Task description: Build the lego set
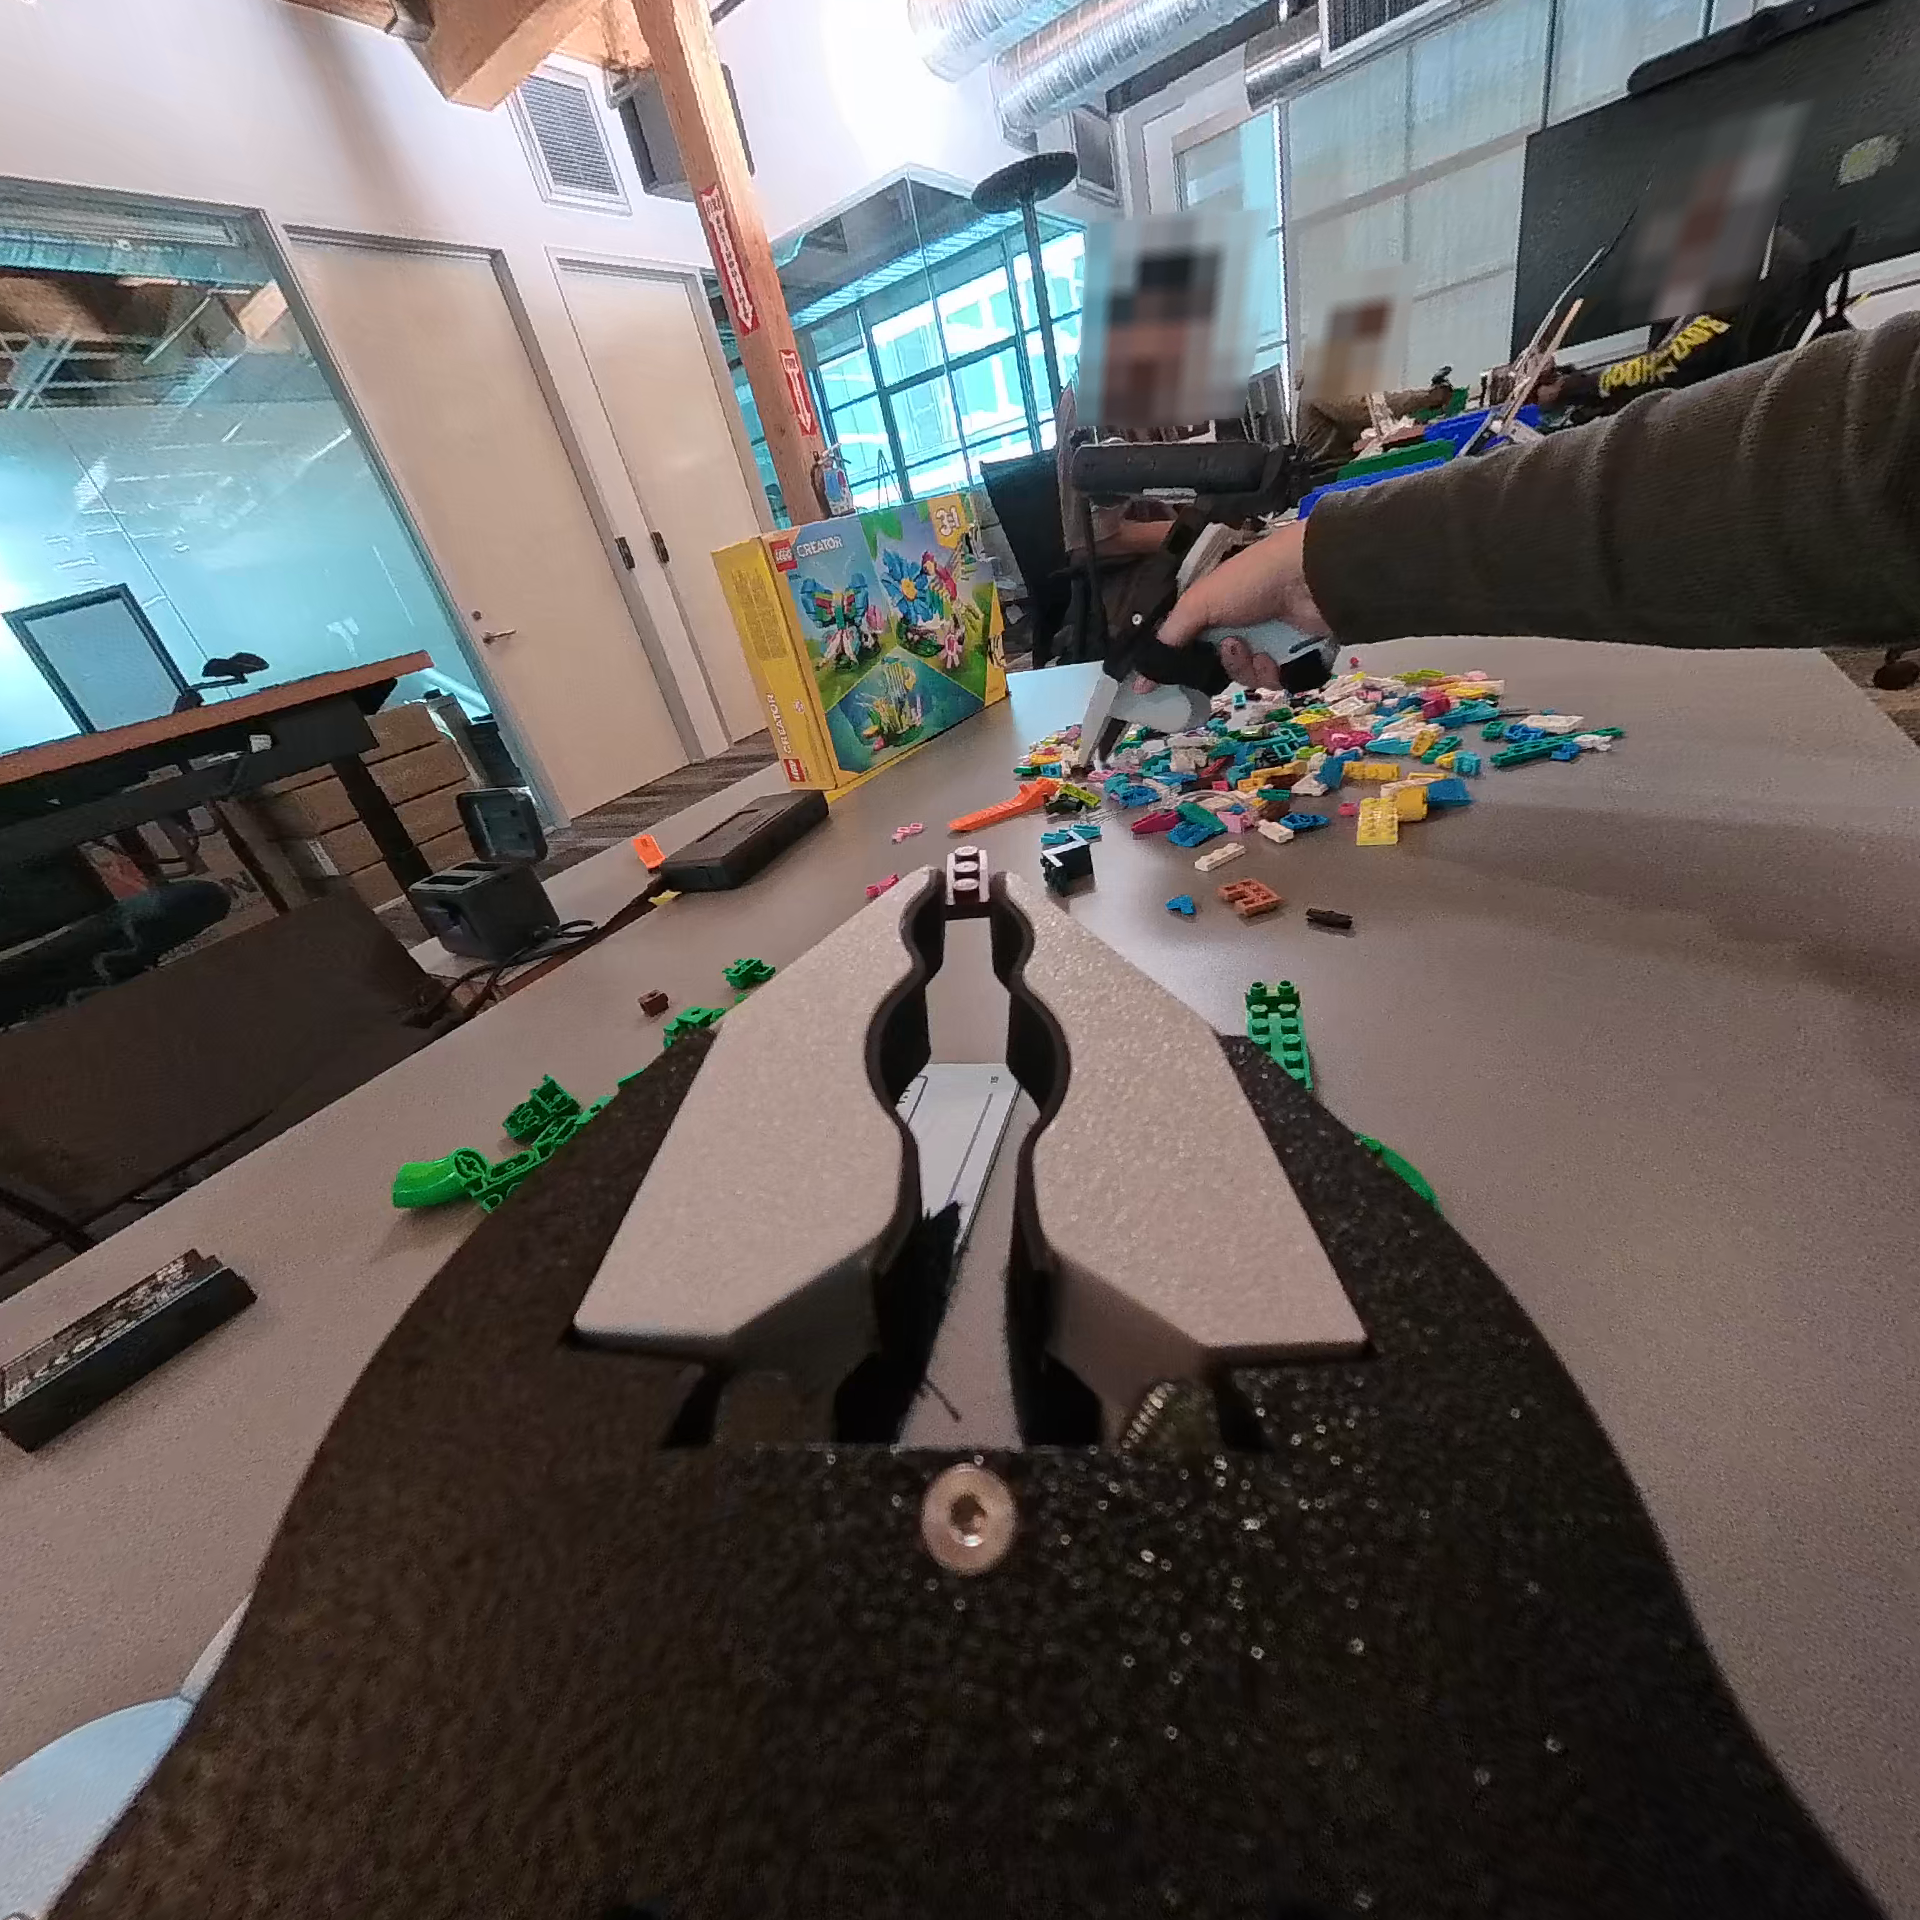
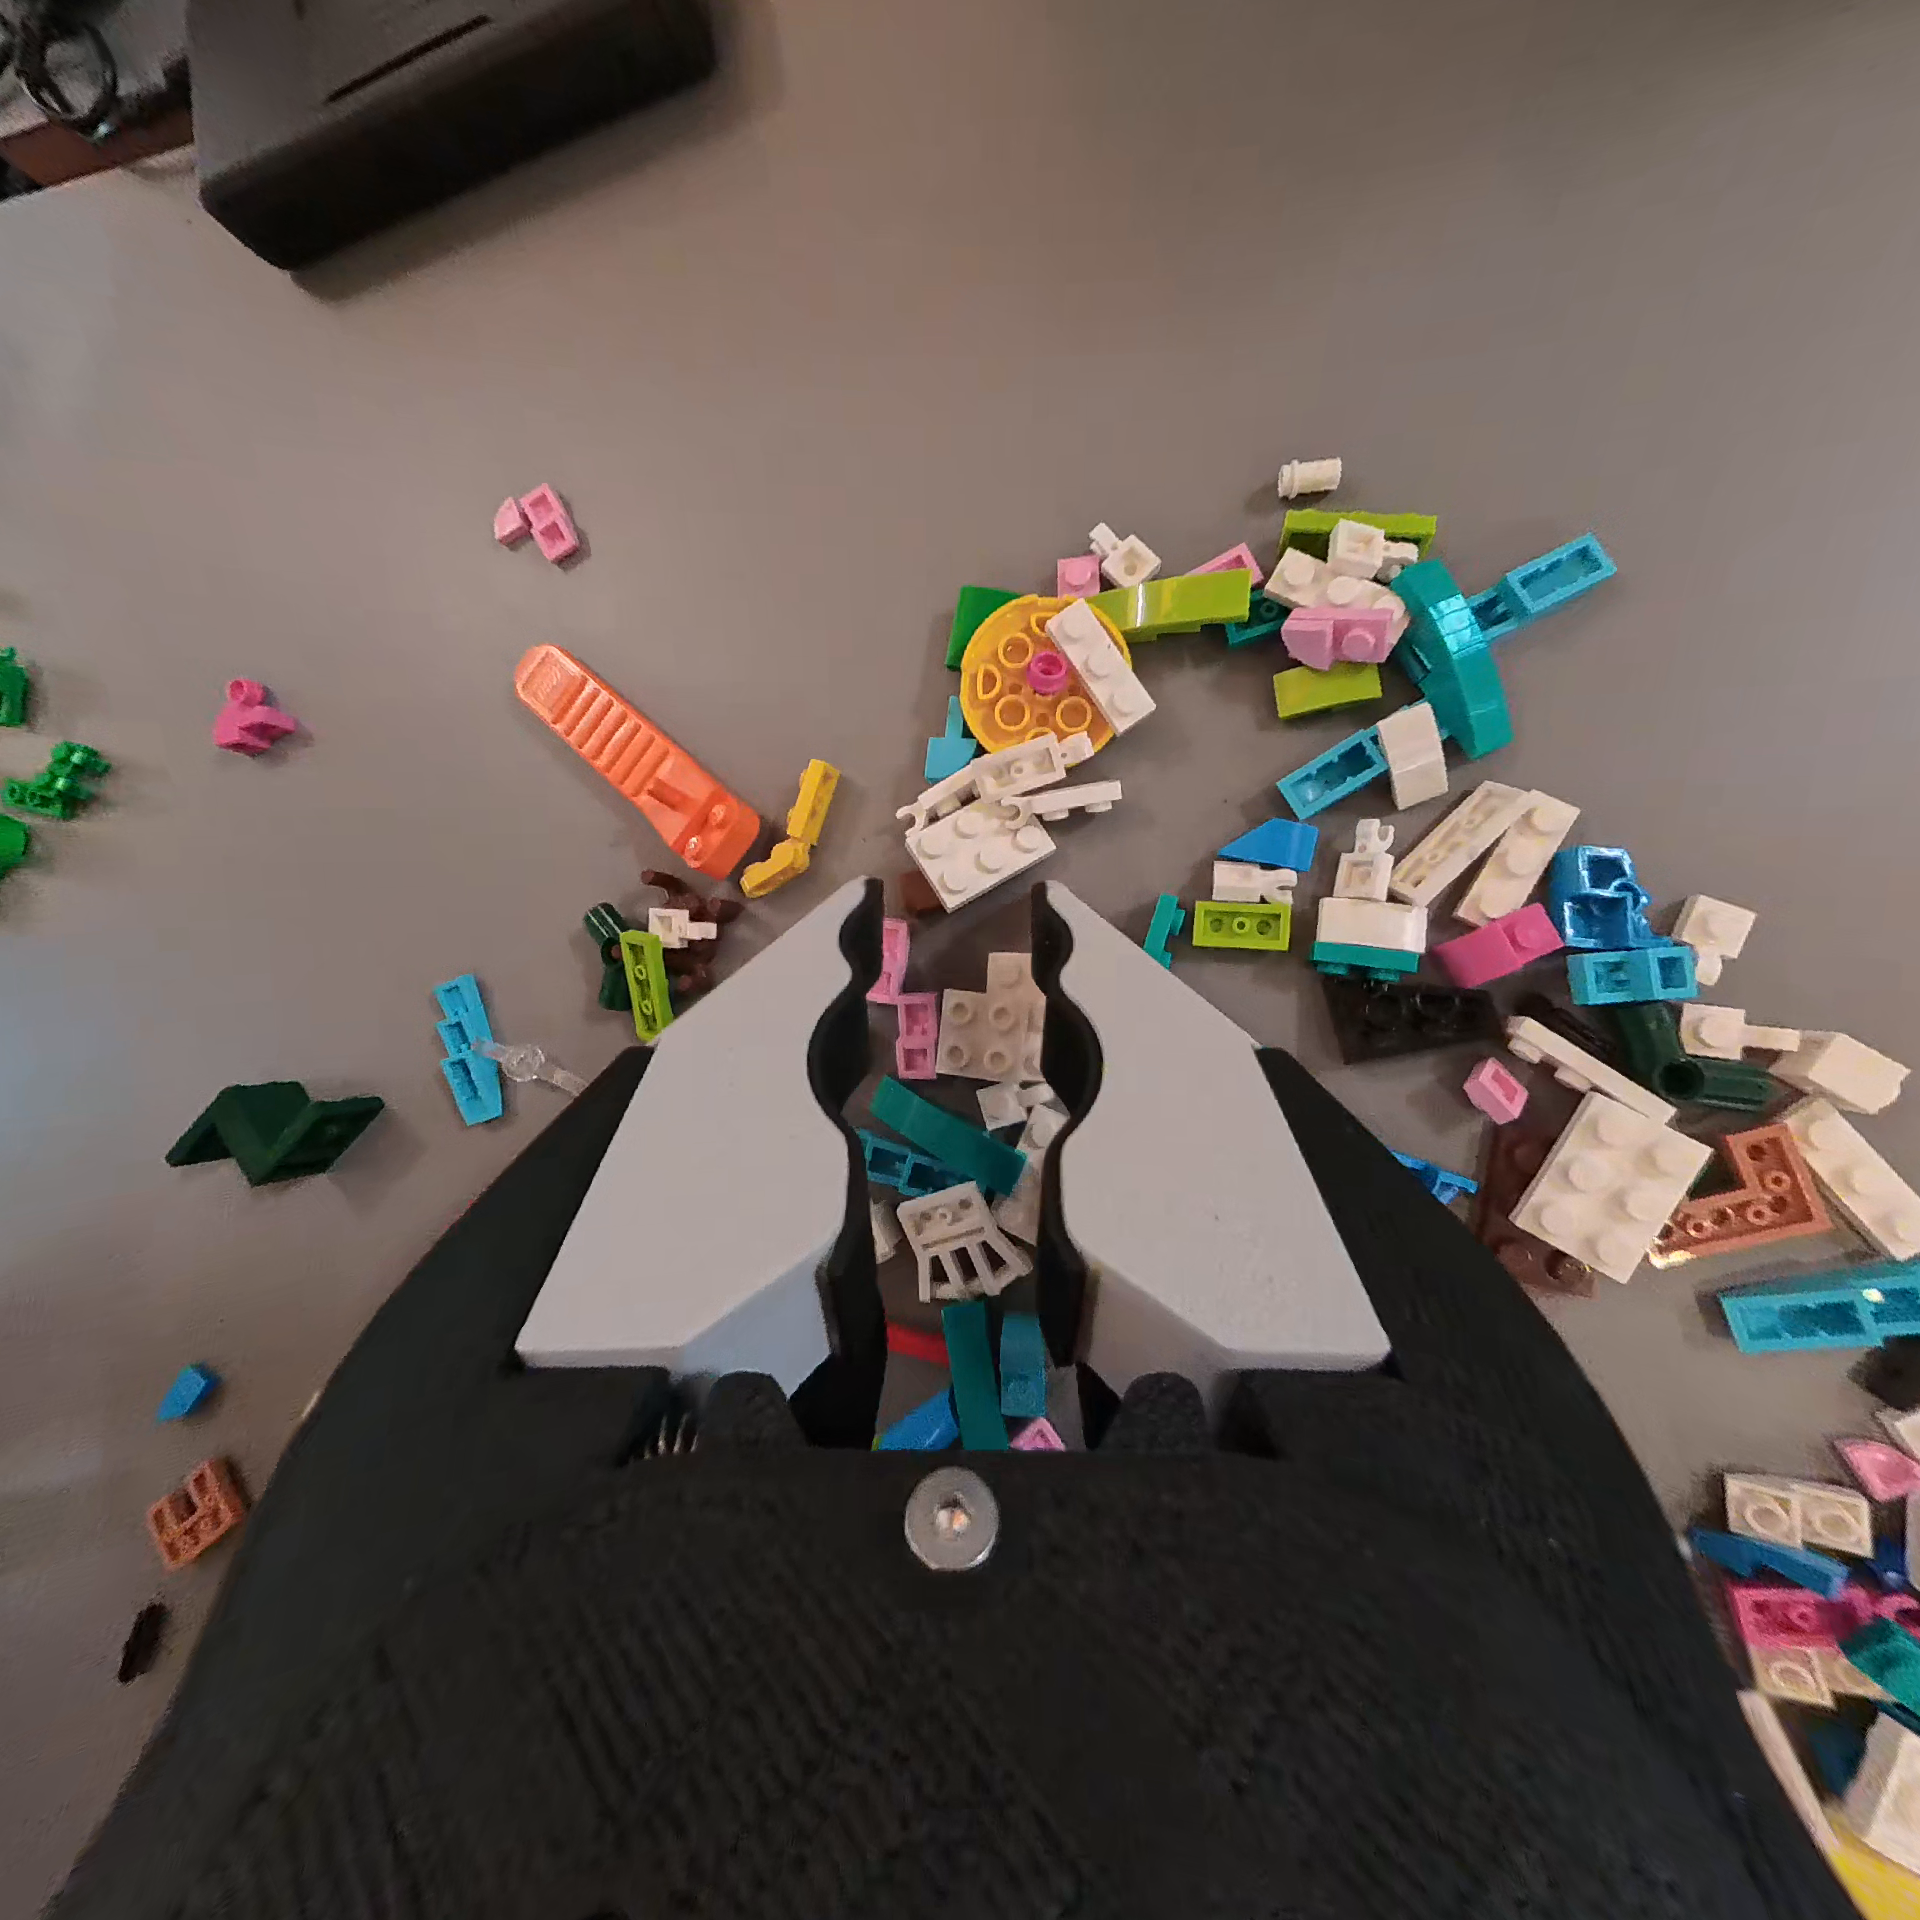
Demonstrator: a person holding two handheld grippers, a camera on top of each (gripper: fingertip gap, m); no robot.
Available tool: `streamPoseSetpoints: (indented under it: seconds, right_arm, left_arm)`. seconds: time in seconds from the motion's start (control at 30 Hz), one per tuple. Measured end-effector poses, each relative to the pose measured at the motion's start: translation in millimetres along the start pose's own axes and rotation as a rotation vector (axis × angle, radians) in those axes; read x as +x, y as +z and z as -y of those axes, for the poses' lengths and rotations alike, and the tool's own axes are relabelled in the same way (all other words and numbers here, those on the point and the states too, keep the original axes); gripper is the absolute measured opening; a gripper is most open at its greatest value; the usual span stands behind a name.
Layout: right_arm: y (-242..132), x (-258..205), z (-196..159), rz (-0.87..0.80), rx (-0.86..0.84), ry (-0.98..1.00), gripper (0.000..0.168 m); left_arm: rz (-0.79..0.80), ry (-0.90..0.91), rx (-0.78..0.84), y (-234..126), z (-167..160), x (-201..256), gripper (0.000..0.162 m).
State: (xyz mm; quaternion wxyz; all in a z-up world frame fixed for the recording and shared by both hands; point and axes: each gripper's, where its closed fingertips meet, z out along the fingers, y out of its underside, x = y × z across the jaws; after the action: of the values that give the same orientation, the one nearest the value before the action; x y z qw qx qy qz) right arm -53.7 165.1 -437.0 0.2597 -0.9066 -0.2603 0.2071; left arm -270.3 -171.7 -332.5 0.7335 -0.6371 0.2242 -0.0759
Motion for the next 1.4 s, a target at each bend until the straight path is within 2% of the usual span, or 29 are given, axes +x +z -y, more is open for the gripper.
streamPoseSetpoints:
  seconds: [0.27, 0.43, 0.53, 0.67, 0.73, 0.83, 0.93, 1.2, 1.4]
  right_arm:
    - [3, -4, -3, -0.024, -0.010, -0.075, 0.011]
    - [-3, -27, 2, -0.046, 0.044, -0.246, 0.000]
    - [-6, -30, 0, -0.095, 0.027, -0.315, 0.000]
    - [-7, -29, 2, -0.066, 0.014, -0.234, 0.001]
    - [-4, -30, 0, -0.031, -0.013, -0.237, 0.006]
    - [2, -23, -7, -0.067, -0.080, -0.291, 0.014]
    - [6, -25, -5, -0.047, -0.083, -0.288, 0.021]
    - [10, -22, -1, -0.043, -0.072, -0.330, 0.014]
    - [5, -37, 2, -0.045, -0.001, -0.510, 0.008]
  left_arm:
    - [-0.001, 0.003, -0.002, 0, 0, 0, 0.006]
    - [0.000, 0.003, -0.003, 0, 0, 0, 0.006]
    - [0.001, 0.000, -0.002, 0, 0, 0, 0.006]
    - [0.001, -0.002, -0.001, 0, 0, 0, 0.006]
    - [0.001, -0.002, -0.002, 0, 0, 0, 0.006]
    - [0.000, -0.002, -0.002, 0, 0, 0, 0.006]
    - [0.000, -0.002, -0.002, 0, 0, 0, 0.006]
    - [-0.005, 0.003, -0.004, 1, 0, 1, 0.006]
    - [-0.005, -0.002, -0.003, 1, 0, 1, 0.006]
